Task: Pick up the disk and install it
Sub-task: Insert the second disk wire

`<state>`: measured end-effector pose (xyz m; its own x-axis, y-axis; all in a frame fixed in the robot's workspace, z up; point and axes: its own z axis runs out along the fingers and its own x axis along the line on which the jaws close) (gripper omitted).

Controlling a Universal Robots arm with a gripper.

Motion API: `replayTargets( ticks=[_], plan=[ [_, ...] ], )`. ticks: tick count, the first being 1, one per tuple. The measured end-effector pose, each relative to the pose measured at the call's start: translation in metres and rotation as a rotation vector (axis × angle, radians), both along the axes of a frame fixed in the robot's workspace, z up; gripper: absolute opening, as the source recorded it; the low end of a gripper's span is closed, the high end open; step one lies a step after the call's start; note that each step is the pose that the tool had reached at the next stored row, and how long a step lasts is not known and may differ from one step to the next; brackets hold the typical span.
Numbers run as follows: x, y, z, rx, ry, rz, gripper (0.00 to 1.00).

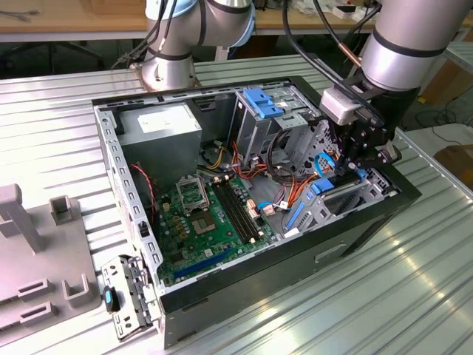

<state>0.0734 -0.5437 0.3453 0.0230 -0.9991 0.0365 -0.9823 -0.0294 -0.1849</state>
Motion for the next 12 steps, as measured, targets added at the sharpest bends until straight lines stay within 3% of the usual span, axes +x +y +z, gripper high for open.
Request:
replayTargets(
  ticks=[12],
  plan=[
    [0.0008, -0.0031, -0.0007, -0.0005, 0.0004, 0.000, 0.16]
  ],
)
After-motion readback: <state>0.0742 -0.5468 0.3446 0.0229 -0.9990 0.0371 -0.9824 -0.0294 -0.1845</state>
